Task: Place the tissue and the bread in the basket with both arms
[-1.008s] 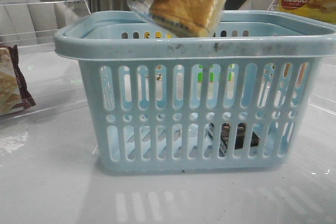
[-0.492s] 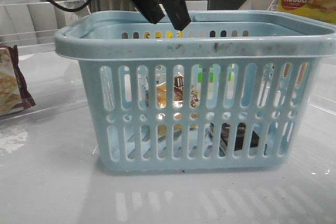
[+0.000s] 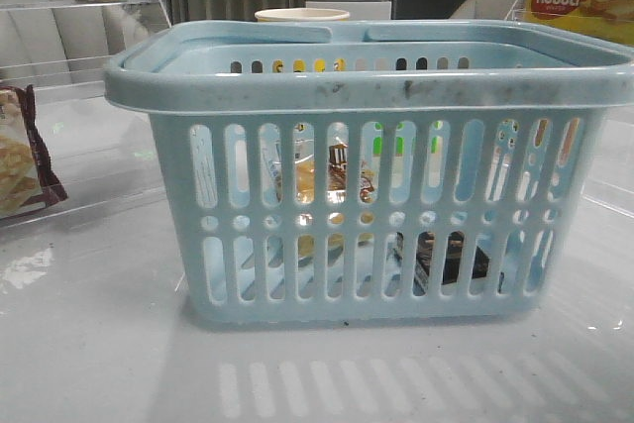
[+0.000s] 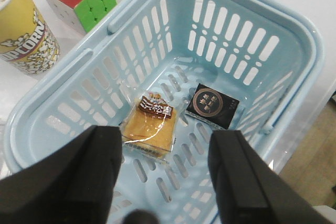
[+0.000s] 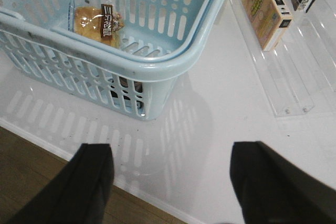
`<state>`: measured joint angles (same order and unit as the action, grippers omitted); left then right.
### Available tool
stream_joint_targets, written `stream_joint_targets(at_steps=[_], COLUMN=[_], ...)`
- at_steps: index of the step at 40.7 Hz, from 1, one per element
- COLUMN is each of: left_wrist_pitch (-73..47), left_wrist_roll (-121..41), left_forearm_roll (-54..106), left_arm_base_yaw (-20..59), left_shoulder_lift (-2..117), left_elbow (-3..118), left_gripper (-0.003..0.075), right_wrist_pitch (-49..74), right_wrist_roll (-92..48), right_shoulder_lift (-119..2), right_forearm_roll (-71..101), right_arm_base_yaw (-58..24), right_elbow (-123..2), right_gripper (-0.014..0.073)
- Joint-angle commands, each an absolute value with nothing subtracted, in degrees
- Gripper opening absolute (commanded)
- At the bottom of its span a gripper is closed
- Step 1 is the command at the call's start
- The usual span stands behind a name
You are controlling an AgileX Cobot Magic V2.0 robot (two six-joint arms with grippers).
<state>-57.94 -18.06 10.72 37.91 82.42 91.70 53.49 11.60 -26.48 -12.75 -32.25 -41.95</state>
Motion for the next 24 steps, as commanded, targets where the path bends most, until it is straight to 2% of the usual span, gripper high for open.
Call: stream_joint_targets(at_steps=[1,24], left_wrist_pitch=[-55.66,-48.39], left_wrist_roll=[-16.37,-14.67], left_forearm_roll=[10.61,8.32], left_arm_base_yaw=[37.85,37.85], left_shoulder_lift=[75.02,39.84], left_elbow=[89.45,54.38], left_gripper=[0.0437,0.0436], right_wrist_pitch=[49.45,50.52], right_wrist_roll=[11.56,11.56], right_shoulder_lift=[-26.85,-26.85], right_forearm_roll=[-14.36,-14.53], right_arm_base_yaw=[-32.22,-32.22], right_elbow=[-43.41,-43.41], right_gripper=[0.0571,0.0571])
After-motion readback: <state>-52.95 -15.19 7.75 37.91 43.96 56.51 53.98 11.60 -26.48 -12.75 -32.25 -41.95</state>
